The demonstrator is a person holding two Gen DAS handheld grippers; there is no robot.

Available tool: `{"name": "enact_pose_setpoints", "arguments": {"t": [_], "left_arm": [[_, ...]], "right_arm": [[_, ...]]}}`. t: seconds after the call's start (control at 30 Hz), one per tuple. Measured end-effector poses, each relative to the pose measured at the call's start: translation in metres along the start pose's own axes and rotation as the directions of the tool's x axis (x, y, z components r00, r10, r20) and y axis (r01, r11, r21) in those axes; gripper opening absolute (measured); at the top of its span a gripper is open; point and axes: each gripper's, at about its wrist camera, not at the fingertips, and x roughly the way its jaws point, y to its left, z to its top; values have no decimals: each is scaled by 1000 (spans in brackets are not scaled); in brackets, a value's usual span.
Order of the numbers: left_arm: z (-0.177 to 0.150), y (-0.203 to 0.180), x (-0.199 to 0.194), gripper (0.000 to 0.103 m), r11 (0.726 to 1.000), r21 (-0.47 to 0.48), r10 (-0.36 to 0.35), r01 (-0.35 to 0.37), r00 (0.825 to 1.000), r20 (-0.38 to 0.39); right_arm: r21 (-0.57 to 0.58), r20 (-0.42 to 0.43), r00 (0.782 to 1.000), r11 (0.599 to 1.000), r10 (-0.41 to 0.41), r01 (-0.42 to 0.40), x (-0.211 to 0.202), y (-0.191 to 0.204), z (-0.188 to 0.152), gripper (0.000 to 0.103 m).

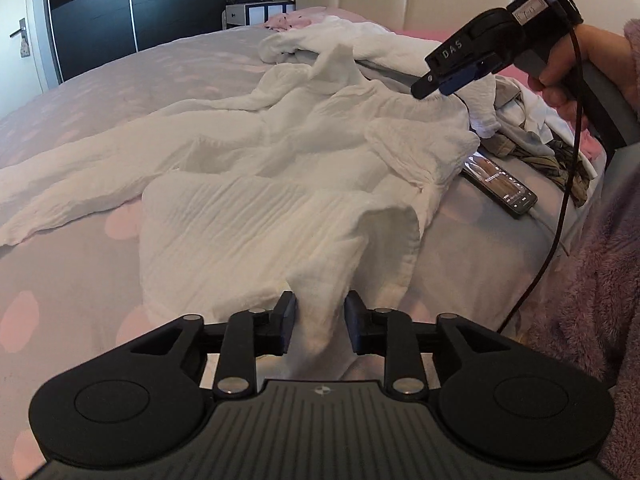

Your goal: Fold clothes

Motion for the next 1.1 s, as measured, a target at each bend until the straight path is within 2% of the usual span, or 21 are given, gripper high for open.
{"name": "enact_pose_setpoints", "arguments": {"t": [0.07, 0.17, 0.27, 0.33, 0.43, 0.53, 0.63, 0.7, 0.73, 0.9, 1.1], "left_arm": [[-1, 1, -10, 46, 1000, -7, -8, 8, 1000, 9], [-2, 7, -28, 49, 1000, -28, 5, -5, 1000, 25], [-4, 25, -38, 52, 992, -120, 48, -43, 998, 37], [-7, 44, -39, 52, 973, -225, 60, -54, 998, 21], [-13, 68, -36, 49, 926, -375, 28, -28, 1000, -7], [-20, 78, -35, 48, 891, -455, -2, -8, 1000, -20], [-25, 84, -30, 48, 870, -493, -12, -17, 998, -55], [-27, 85, -27, 39, 868, -495, 6, -42, 997, -75], [-27, 86, -27, 39, 868, -493, 17, -55, 997, -82], [-30, 90, -32, 38, 871, -482, 65, -97, 994, -83], [-32, 95, -38, 39, 858, -502, 82, -110, 994, -78]], "right_arm": [[-35, -28, 998, 998, 53, -54, 2, 15, -8, 45], [-98, -46, 991, 987, 124, -128, -1, 38, -20, 45], [-158, -61, 981, 969, 182, -190, -5, 59, -29, 45], [-197, -73, 974, 954, 216, -226, -6, 72, -33, 45], [-263, -93, 957, 920, 275, -290, -11, 93, -40, 45], [-336, -88, 941, 880, 326, -336, -21, 111, -46, 45], [-420, -92, 919, 822, 383, -385, -29, 131, -53, 45], [-484, -108, 903, 772, 416, -413, -34, 145, -59, 44], [-514, -116, 895, 745, 430, -425, -36, 152, -62, 43], [-646, -183, 879, 621, 440, -445, -32, 180, -81, 43], [-752, -233, 868, 484, 439, -447, -36, 196, -101, 43]]}}
